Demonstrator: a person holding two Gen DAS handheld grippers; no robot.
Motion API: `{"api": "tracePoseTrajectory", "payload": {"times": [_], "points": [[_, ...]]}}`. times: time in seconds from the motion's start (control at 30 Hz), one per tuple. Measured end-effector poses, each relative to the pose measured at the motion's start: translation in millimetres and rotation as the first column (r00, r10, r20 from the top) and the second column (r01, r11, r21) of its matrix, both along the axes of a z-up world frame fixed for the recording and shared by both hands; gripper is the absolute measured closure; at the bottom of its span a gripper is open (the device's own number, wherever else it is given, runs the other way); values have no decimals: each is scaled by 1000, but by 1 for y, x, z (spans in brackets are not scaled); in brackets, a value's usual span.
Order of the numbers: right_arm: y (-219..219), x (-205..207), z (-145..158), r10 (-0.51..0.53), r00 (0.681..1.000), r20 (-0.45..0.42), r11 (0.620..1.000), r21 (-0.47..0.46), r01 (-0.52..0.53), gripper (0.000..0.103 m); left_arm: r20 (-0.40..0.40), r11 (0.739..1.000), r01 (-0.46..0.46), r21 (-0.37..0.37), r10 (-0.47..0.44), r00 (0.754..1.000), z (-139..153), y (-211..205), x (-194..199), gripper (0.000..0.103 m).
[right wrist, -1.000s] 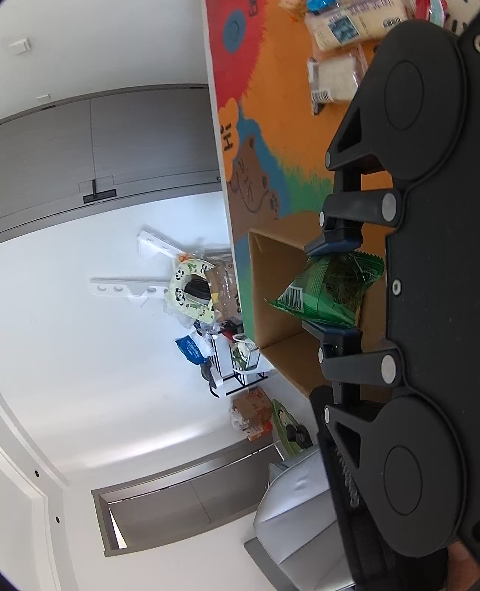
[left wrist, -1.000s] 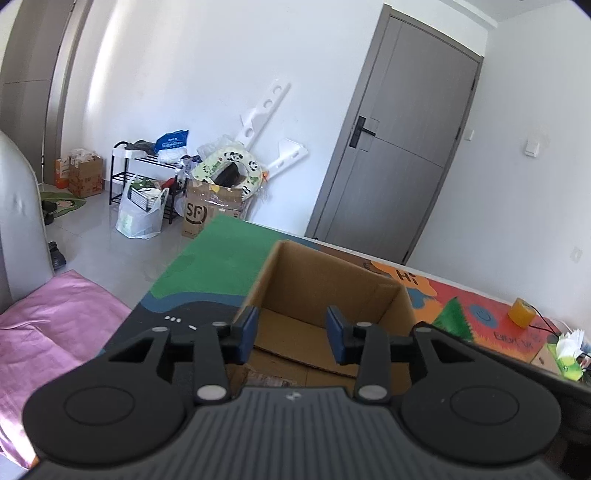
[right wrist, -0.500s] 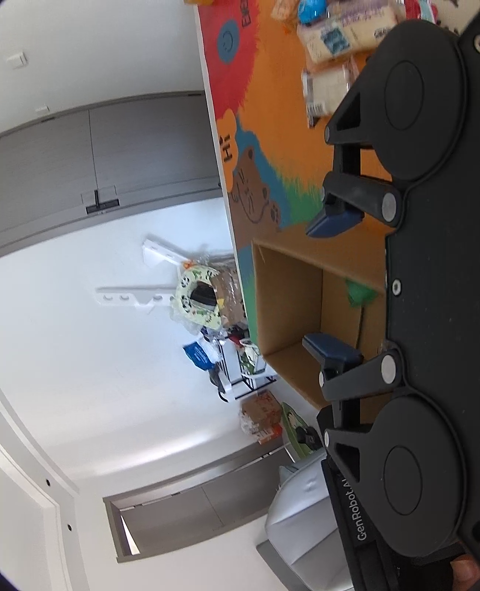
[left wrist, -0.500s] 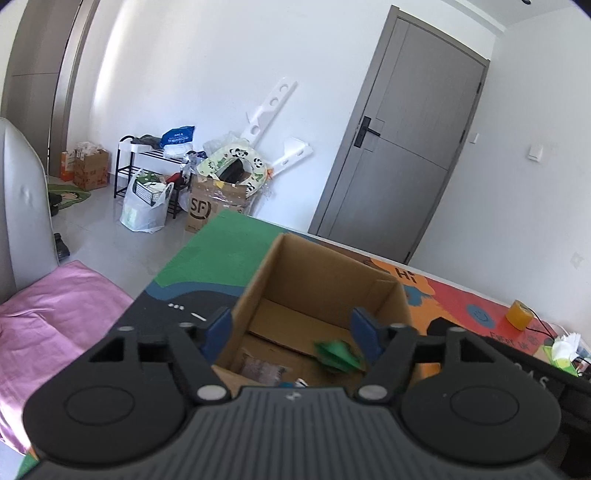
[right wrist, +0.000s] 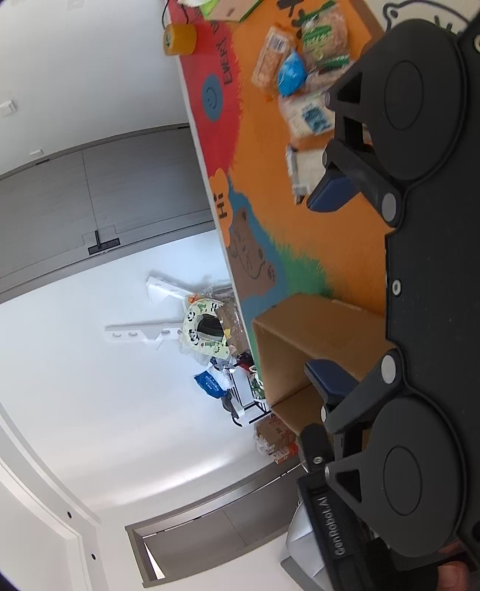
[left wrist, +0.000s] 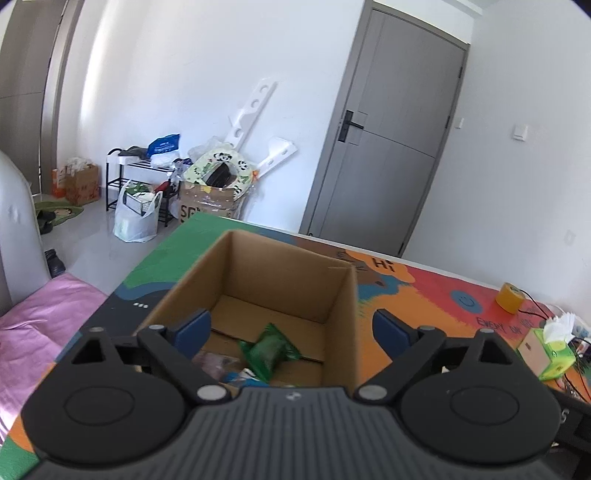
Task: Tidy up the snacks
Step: 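Withdraw both tools from the box back toward the snack pile, then grasp the red wrapped snack with right tool while left tool approaches orange biscuit pack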
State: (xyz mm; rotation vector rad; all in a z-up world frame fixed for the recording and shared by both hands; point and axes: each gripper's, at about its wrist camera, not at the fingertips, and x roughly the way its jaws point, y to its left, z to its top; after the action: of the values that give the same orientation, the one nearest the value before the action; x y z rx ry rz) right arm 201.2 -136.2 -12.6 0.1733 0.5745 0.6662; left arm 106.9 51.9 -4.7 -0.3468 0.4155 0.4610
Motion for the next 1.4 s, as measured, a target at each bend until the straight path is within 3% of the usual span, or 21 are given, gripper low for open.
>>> {"api": "tracePoseTrajectory", "payload": {"times": [0.2,0.57,0.93,1.2,1.4], "points": [[-28,4,-1,-53,999,-5,999,8,53,3,-6,999,52,11,-52,999,2,-25,9,8],[-78,6,-9,-117,993,-3,993,12,117,1,12,989,140,45,-141,990,3,-69,21,7],[-126,19,-19,-215,977,-8,976,-17,215,1,-9,978,207,19,-206,978,-14,-93,44,7],[-134,28,-38,-223,973,-57,974,-54,220,9,-34,966,258,-13,-259,965,-32,-100,57,9],[-127,32,-53,-207,973,-101,977,-71,200,16,-80,962,269,-47,-272,959,-51,-98,62,21]]}}
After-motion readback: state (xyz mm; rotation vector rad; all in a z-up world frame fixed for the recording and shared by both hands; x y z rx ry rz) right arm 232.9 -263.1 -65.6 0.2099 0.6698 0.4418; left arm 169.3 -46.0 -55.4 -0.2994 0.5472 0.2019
